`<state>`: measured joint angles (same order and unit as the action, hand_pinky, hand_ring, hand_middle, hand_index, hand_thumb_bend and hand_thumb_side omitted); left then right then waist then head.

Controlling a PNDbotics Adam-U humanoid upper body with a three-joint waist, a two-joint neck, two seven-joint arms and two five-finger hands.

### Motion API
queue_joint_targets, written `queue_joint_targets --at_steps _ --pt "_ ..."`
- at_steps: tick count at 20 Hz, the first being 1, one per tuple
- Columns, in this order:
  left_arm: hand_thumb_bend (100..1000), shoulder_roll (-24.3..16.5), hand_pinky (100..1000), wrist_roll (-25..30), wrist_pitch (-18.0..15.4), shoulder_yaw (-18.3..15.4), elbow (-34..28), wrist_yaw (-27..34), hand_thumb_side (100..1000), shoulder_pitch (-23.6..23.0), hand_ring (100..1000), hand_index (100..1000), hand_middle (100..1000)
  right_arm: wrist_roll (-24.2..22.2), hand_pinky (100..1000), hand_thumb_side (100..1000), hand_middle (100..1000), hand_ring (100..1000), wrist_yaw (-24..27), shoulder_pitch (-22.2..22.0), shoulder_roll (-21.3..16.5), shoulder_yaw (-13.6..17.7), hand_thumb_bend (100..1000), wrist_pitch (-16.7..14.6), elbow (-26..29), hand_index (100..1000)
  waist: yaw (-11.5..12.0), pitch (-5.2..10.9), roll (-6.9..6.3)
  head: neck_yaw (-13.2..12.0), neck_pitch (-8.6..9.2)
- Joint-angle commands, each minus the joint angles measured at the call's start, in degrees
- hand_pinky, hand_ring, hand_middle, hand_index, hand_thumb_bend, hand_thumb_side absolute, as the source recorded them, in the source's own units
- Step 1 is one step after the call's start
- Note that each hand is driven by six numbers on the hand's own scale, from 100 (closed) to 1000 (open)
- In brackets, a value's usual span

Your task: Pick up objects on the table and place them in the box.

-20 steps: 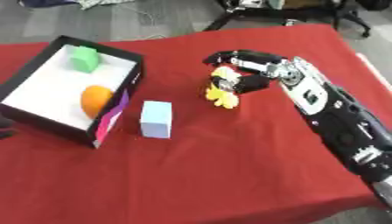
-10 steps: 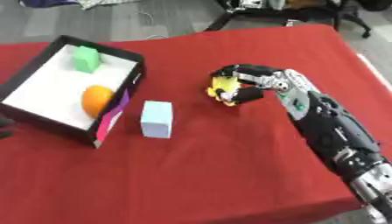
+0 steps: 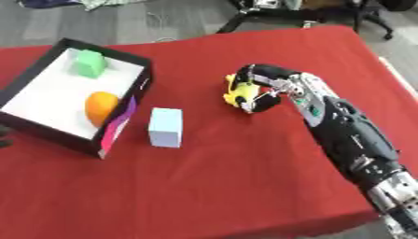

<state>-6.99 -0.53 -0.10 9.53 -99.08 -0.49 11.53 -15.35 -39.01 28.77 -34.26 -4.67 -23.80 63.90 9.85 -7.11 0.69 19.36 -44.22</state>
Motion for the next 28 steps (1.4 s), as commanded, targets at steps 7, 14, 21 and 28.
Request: queue_joint_targets --at_steps 7,14,21,28 --pt "100 -0.3 741 -0.1 -0.1 -0.4 -1.1 -0.2 932 0.5 732 727 588 11.1 746 240 157 420 5.5 3.7 -0.5 1.3 100 1.2 2.0 359 -0.1 1.56 -0.61 0.5 0.1" --pt "100 -0.3 742 0.0 -0.2 -0.4 -1.2 0.0 932 0.5 732 727 589 10.3 770 229 220 469 9.5 5.2 -1.1 1.3 100 1.7 4.5 431 0.0 1.71 -0.51 0.7 0.1" --pt "100 -0.3 742 0.1 -0.1 -0.4 -1.2 -0.1 933 0.5 734 727 590 -5.2 1000 723 959 995 1.6 3.9 -1.8 1.1 100 2.4 1.6 982 -0.1 1.69 -0.5 0.8 0.1" --pt "100 -0.3 743 0.2 0.0 -0.4 -1.1 -0.4 934 0.5 735 727 591 -7.1 1000 854 985 1000 -8.6 3.5 -1.5 3.0 100 5.2 -4.4 999 -0.3 1.57 -0.61 0.9 0.1"
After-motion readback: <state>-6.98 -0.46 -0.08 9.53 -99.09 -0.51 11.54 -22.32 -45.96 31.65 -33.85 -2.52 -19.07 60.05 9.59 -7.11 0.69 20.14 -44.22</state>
